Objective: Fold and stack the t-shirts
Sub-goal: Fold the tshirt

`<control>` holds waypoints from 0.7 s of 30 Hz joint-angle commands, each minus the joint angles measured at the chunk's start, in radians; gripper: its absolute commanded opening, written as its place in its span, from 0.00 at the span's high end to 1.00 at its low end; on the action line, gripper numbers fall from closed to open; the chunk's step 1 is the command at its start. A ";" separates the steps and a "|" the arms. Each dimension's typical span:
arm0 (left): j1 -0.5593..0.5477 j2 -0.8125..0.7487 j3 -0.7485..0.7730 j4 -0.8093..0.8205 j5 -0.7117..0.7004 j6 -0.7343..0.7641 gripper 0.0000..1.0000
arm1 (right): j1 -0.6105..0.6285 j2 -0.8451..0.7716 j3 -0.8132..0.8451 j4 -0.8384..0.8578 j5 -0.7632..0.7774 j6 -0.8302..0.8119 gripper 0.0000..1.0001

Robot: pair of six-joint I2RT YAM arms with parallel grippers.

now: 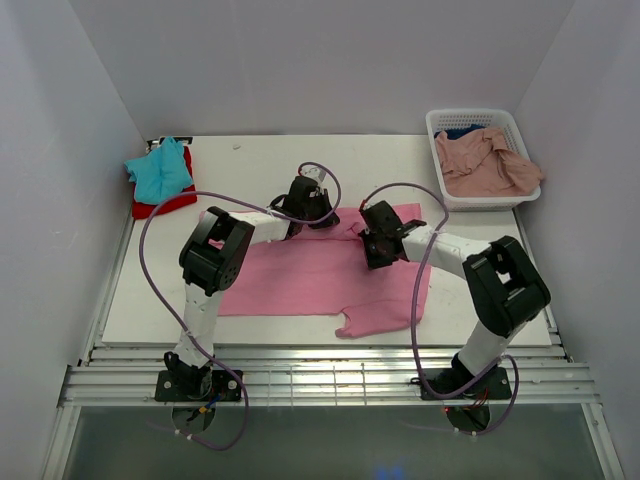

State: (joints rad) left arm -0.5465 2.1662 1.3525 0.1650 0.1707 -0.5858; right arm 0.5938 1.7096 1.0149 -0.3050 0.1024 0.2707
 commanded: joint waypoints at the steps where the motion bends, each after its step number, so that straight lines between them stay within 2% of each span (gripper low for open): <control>1: -0.003 -0.035 -0.019 -0.032 -0.020 0.014 1.00 | 0.052 -0.116 -0.047 -0.014 0.109 0.084 0.92; 7: -0.003 -0.040 -0.023 -0.028 -0.013 0.011 1.00 | 0.158 -0.228 -0.130 -0.059 0.171 0.180 0.92; 11: -0.003 -0.045 -0.029 -0.027 -0.005 0.009 1.00 | 0.175 -0.289 -0.136 -0.048 0.296 0.187 0.92; 13: -0.003 -0.045 -0.030 -0.025 -0.002 0.010 1.00 | 0.170 -0.272 -0.066 -0.062 0.353 0.167 0.84; 15: -0.003 -0.048 -0.035 -0.027 -0.002 0.012 1.00 | 0.140 -0.222 -0.006 -0.065 0.390 0.130 0.63; 16: -0.003 -0.049 -0.036 -0.027 -0.003 0.012 1.00 | 0.111 -0.197 0.055 -0.063 0.398 0.118 0.60; 21: -0.003 -0.060 -0.052 -0.025 -0.016 0.023 1.00 | 0.043 0.016 0.250 -0.066 0.453 0.032 0.57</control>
State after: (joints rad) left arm -0.5465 2.1601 1.3304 0.1898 0.1719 -0.5838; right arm 0.6704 1.6424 1.1687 -0.3847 0.4683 0.3614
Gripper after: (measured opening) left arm 0.016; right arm 0.429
